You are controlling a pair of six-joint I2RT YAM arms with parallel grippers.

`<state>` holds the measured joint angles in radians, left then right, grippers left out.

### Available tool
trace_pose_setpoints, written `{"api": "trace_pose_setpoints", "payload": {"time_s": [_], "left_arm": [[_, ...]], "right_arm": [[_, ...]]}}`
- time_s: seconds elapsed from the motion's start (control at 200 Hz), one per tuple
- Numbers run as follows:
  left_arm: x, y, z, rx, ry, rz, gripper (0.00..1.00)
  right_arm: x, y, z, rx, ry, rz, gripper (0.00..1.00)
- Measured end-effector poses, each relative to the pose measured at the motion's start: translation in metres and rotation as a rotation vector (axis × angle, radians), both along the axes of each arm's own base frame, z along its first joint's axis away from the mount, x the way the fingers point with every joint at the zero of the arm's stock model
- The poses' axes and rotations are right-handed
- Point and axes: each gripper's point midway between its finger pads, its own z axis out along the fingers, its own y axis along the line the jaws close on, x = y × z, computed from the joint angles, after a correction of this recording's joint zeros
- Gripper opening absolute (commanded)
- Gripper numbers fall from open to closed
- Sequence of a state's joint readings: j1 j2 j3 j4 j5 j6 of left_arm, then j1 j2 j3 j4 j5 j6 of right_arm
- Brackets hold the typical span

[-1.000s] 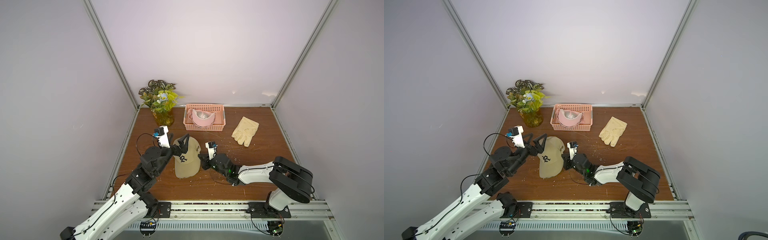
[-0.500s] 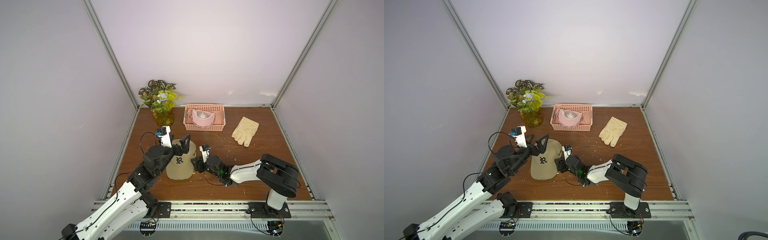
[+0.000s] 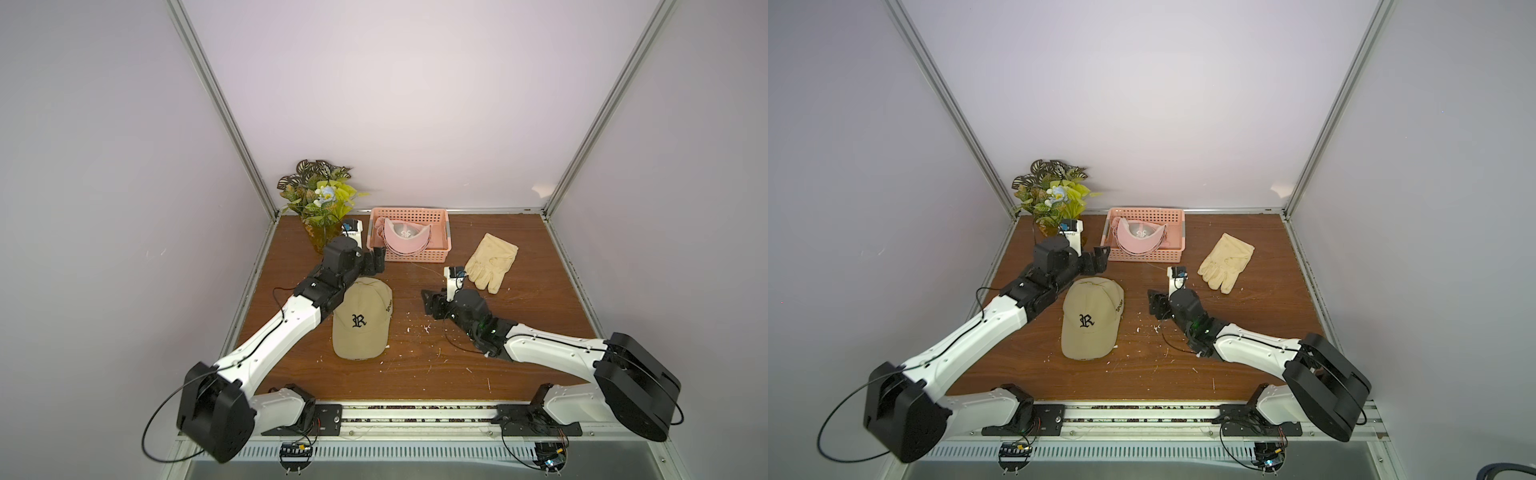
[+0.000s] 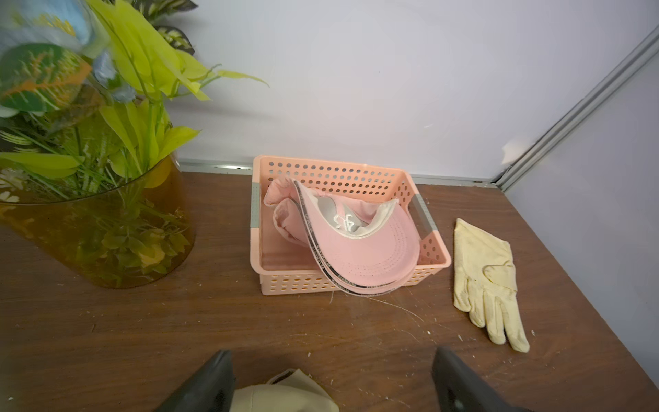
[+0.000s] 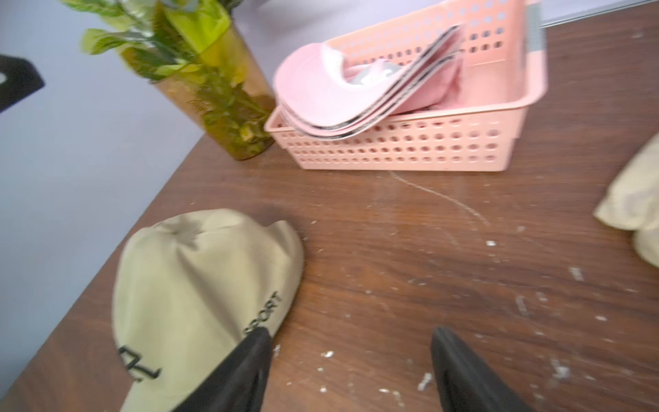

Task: Turn the baseball cap inside out
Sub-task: Place the baseball cap at the center of the board, then pick up the baseball cap from the basket.

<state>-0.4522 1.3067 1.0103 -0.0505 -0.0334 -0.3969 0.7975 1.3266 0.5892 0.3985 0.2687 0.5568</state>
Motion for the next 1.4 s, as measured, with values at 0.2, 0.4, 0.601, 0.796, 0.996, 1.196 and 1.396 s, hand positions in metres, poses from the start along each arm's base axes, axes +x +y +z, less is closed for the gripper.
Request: {"api": "trace_pose_setpoints", "payload": {"time_s": [0.2, 0.4, 0.601, 0.796, 0.996, 1.196, 1.396], "left_arm": [[0.049, -0.012, -0.023, 0.010, 0.071, -0.026, 0.65], [0.101, -0.011, -0.047, -0.015, 0.136, -0.012, 0.55], [0.134, -0.012, -0.072, -0.045, 0.209, -0.026, 0.45], [0.139, -0.021, -0.072, -0.069, 0.219, -0.058, 0.37], [0.146, -0.026, -0.076, -0.075, 0.229, -0.073, 0.27], [0.149, -0.028, -0.092, -0.070, 0.259, -0.075, 0.24], [0.151, -0.029, -0.097, -0.070, 0.269, -0.076, 0.14]], "right_arm": [[0.009, -0.045, -0.010, -0.087, 0.063, -0.059, 0.77], [0.014, -0.073, -0.017, -0.108, 0.128, -0.101, 0.76], [0.010, -0.079, -0.015, -0.104, 0.144, -0.098, 0.76], [0.012, -0.082, -0.014, -0.098, 0.148, -0.103, 0.76], [0.012, -0.082, -0.015, -0.093, 0.152, -0.099, 0.76], [0.012, -0.082, -0.015, -0.093, 0.153, -0.099, 0.77], [0.012, -0.082, -0.015, -0.093, 0.153, -0.098, 0.77]]}}
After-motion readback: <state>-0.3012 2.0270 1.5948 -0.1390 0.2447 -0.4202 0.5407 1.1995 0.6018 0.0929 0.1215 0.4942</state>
